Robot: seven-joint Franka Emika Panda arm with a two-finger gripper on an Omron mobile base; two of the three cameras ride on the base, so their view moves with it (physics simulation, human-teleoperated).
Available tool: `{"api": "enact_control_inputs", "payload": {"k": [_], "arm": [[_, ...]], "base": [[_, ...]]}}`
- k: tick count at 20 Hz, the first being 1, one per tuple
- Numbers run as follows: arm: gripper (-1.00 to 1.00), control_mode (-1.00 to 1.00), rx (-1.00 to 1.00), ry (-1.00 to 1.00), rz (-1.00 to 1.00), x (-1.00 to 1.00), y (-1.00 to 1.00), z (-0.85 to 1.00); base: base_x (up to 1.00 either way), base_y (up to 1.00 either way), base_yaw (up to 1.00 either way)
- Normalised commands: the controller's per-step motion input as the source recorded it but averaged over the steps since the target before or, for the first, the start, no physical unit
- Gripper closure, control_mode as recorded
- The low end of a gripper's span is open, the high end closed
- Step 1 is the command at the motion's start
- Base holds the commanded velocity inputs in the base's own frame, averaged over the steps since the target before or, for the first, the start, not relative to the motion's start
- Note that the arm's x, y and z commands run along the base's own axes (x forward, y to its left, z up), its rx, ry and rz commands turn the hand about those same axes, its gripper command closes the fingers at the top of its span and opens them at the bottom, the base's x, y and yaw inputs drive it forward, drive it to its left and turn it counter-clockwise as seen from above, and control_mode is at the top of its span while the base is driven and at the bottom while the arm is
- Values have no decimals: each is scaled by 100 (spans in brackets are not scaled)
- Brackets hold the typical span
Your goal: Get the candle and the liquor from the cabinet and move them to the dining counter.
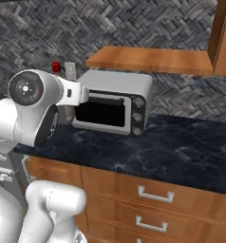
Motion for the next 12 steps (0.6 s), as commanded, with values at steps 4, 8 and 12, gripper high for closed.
{"api": "enact_control_inputs", "payload": {"k": [4, 8, 12], "arm": [[100, 100, 0, 0, 0, 0, 0, 0], [100, 100, 0, 0, 0, 0, 0, 0], [100, 100, 0, 0, 0, 0, 0, 0]], "base": [[-52, 3, 34], [-31, 0, 87], [-22, 0, 96]]}}
